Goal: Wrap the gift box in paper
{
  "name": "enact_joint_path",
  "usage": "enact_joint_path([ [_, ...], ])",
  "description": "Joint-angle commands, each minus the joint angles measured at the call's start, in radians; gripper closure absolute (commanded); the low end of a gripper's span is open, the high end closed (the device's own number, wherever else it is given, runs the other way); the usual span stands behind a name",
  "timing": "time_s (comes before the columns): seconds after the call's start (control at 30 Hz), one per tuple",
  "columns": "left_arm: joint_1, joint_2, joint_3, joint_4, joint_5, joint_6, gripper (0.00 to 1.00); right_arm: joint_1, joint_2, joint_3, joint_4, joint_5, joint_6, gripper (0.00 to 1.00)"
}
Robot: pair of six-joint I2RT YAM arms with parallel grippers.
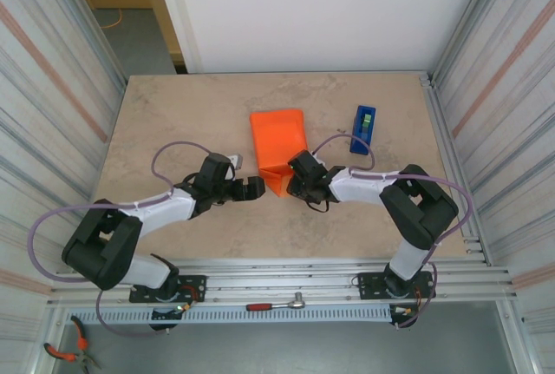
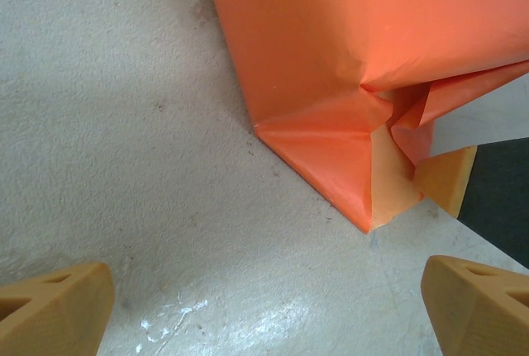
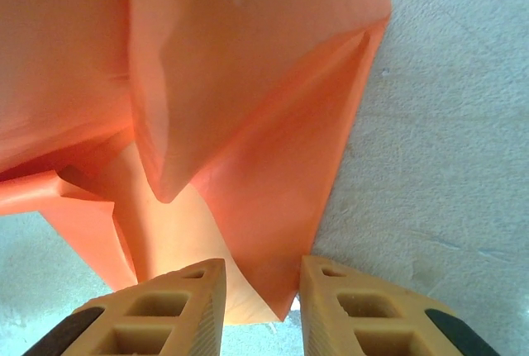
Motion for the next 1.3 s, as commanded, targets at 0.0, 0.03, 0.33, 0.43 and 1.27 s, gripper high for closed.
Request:
enact_joint_path([
  [0.0,-0.004,0.009,0.028,0.008,0.014,0.017,0.04,0.021,-0.035,-0.023,-0.063,0.023,0.032,0.7],
  [0.03,-0.004,0.011,0.026,0.011,0.013,0.016,0.04,0.02,-0.034,-0.025,-0.061,0.022,0.035,0.69],
  [0.33,-0.004,0.021,0.035,0.012,0.017,0.016,0.04,0.021,0.033,0.027,-0.057,0.03,0.026,0.73],
  [0.43,-0.004,0.02,0.036,0.011,0.016,0.016,0.04,0.02,0.04,0.037,-0.069,0.044,0.029,0.79],
  [1.27,-0.006,0.006,0.004,0.022,0.052,0.021,0.28,-0.028,-0.091,0.057,-0.028,0.008,0.022,1.0],
])
